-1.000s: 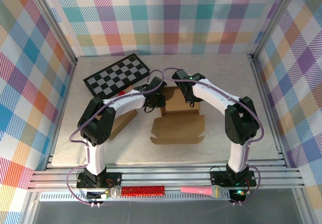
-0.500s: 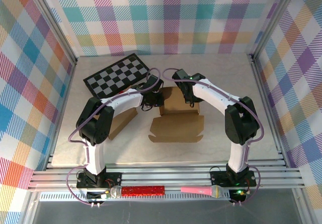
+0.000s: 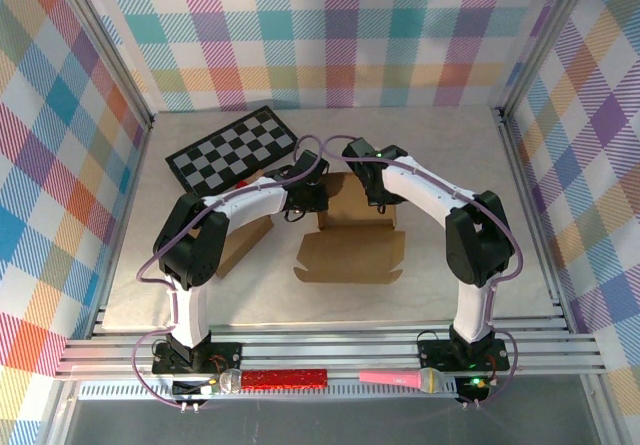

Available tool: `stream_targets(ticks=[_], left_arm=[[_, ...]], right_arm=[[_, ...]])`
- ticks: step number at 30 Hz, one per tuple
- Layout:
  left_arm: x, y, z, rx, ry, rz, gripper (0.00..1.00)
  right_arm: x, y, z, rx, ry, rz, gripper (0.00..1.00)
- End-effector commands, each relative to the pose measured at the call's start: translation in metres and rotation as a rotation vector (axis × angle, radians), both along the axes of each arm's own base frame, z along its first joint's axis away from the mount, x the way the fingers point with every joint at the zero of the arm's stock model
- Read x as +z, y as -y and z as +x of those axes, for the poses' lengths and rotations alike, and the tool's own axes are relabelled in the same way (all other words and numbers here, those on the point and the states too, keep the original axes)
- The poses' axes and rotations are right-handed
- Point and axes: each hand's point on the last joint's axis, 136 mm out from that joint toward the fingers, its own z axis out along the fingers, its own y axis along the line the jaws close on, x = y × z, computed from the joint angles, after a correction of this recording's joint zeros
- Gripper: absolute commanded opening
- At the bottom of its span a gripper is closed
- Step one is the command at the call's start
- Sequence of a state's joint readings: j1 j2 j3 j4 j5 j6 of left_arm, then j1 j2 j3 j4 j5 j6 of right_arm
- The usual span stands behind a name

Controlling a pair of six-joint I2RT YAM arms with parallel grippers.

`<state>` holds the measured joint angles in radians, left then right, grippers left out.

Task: Fold the paper box

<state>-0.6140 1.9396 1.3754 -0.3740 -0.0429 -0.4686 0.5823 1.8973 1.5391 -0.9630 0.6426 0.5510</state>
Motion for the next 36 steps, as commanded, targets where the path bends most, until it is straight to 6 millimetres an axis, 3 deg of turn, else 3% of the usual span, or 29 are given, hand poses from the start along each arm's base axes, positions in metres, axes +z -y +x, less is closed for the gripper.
stream_targets(ticks=[1,5,13,25,31,36], left_arm=[[0.036,-0.004,-0.002,0.03,0.041,-0.027,0.28],[0.058,0.0,-0.011,0.038,0.043,-0.104,0.31],[0.086,-0.013,-0.038,0.057,0.017,-0.155,0.34],[0.157,-0.085,-0.08,0.217,0.065,-0.191,0.36],[0.144,-0.102,-0.103,0.239,0.011,-0.204,0.34],[0.121,-0.093,-0.116,0.225,-0.053,-0.272,0.32]], right_arm=[[0.0,0.005,0.0,-0.023,0.0,-0.009,0.0],[0.001,0.001,0.006,0.002,0.063,0.044,0.0],[0.004,0.003,0.011,-0.037,0.121,0.152,0.0],[-0.032,0.052,-0.019,-0.502,-0.087,0.378,0.0],[-0.048,0.061,-0.041,-0.762,-0.22,0.505,0.0],[-0.064,0.056,-0.059,-0.967,-0.278,0.687,0.0]])
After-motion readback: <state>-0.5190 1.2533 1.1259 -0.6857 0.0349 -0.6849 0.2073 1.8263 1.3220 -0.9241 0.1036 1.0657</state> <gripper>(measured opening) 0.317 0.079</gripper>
